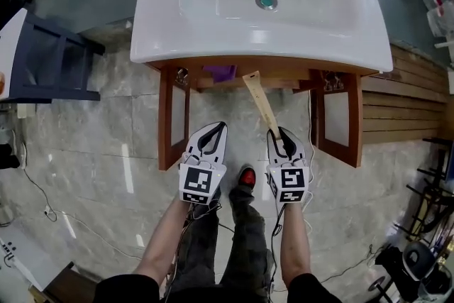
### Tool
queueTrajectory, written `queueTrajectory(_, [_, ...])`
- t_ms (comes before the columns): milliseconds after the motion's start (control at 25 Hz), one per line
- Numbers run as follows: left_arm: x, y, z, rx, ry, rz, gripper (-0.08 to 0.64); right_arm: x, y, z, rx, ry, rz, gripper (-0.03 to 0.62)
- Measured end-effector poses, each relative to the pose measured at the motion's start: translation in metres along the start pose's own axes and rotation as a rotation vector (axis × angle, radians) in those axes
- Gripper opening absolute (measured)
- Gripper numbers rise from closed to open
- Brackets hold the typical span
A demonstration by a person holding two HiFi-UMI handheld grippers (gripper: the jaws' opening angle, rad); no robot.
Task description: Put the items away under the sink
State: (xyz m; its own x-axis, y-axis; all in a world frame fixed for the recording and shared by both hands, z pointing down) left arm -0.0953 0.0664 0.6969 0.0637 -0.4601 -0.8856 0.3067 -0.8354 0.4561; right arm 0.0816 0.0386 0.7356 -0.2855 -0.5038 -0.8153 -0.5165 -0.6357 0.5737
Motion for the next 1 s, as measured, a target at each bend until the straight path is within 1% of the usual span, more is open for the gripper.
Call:
queueTrajectory(240, [-0.028,0.023,0.014,0.023,0.007,-0.011,0.008,-0.018,0.040,-0.005,0.013,-0.016,-0.007,0.104])
queueTrajectory(480, [-0.050,0.052,0.022,0.027,0.001,-0.020,0.008,-0.029,0.083,-0.022,0.008,-0.039,-0.010,0.104])
queueTrajectory(680, [-0.056,0.076,0.030,0.031,0.030,-0.035,0.008,-0.028,0.116,-0.036,0.004,-0.052,-0.034,0.104])
queueTrajectory(1000, [-0.061,0.109,0.040,0.028,0.023,-0.059,0.008,-0.018,0.160,-0.054,-0.003,-0.073,-0.070,0.104])
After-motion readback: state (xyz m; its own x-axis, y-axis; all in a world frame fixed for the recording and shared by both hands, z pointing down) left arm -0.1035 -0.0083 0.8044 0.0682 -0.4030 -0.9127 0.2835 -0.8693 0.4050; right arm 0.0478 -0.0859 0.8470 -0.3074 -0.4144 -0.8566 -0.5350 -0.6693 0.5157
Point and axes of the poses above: the fingertips, and each gripper's own axes: y forward along the fingers, z to its left, x out of its top, the point moved 5 cm from there along -y, backward along the fingers, and after that the axes turned 1 degree about y, right-handed, at the moved point
